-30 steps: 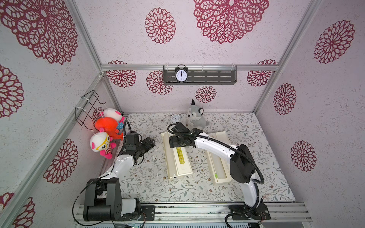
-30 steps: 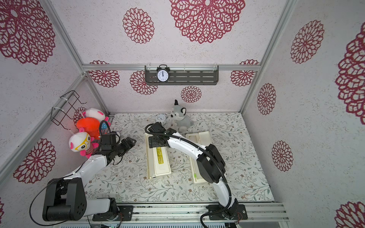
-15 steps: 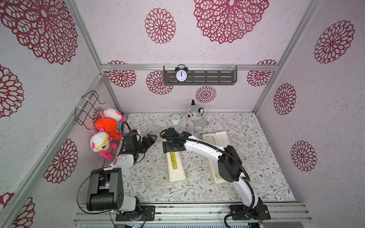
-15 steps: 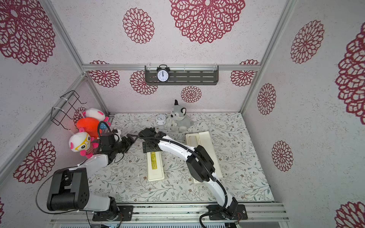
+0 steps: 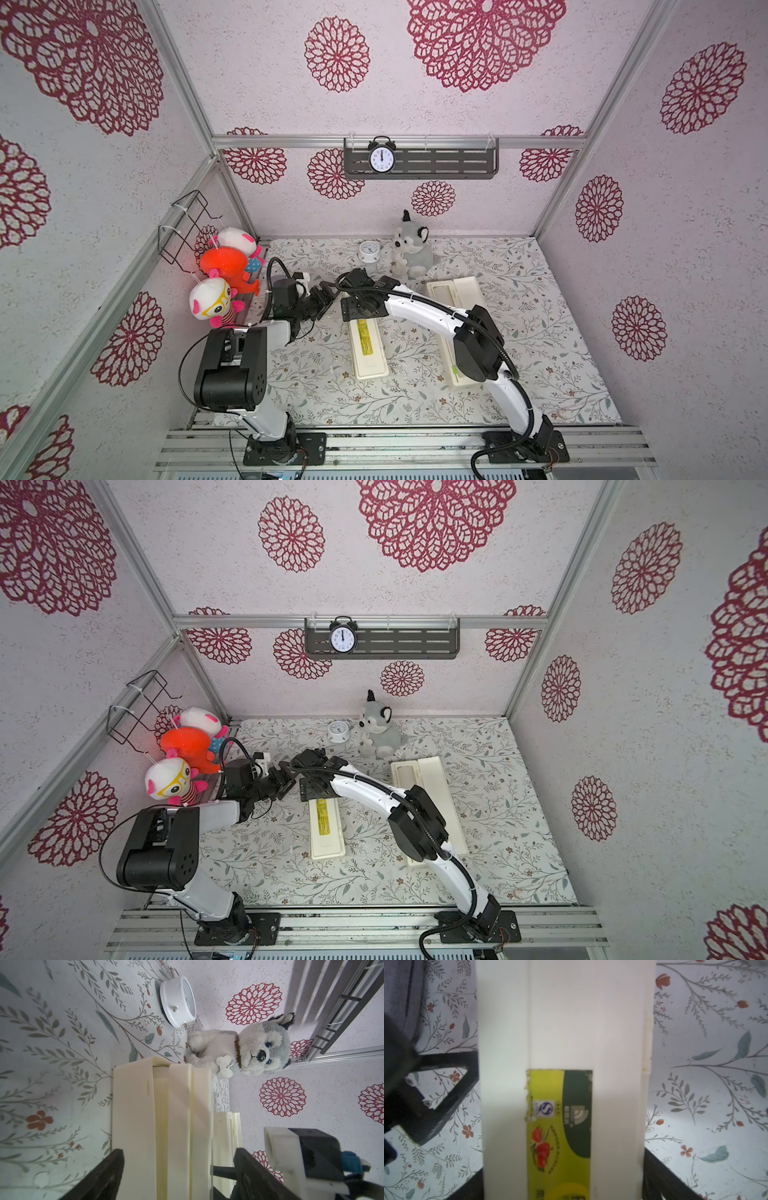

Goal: Put plastic wrap rolls into dispensers
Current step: Close the lid on the plastic wrap cutting box.

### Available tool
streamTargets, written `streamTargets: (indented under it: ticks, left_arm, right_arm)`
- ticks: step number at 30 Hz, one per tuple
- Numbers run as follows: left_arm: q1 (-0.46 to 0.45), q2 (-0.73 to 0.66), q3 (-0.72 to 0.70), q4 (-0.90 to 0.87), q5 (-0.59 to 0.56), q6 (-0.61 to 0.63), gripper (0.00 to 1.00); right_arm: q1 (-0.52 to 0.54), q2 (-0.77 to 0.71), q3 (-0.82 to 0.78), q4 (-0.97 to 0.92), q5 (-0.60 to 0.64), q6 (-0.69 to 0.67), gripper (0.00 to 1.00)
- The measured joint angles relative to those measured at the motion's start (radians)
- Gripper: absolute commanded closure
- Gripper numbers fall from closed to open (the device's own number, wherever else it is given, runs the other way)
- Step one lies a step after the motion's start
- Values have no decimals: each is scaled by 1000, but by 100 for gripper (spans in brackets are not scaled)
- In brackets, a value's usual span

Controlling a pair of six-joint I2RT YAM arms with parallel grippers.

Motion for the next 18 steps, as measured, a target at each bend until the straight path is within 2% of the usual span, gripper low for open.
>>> streamTargets:
  ticks: [18]
  left_arm:
    - [-21,128,35,48,11,-19,27]
  right_arm:
    - [-12,2,0,29,-56,-32,1]
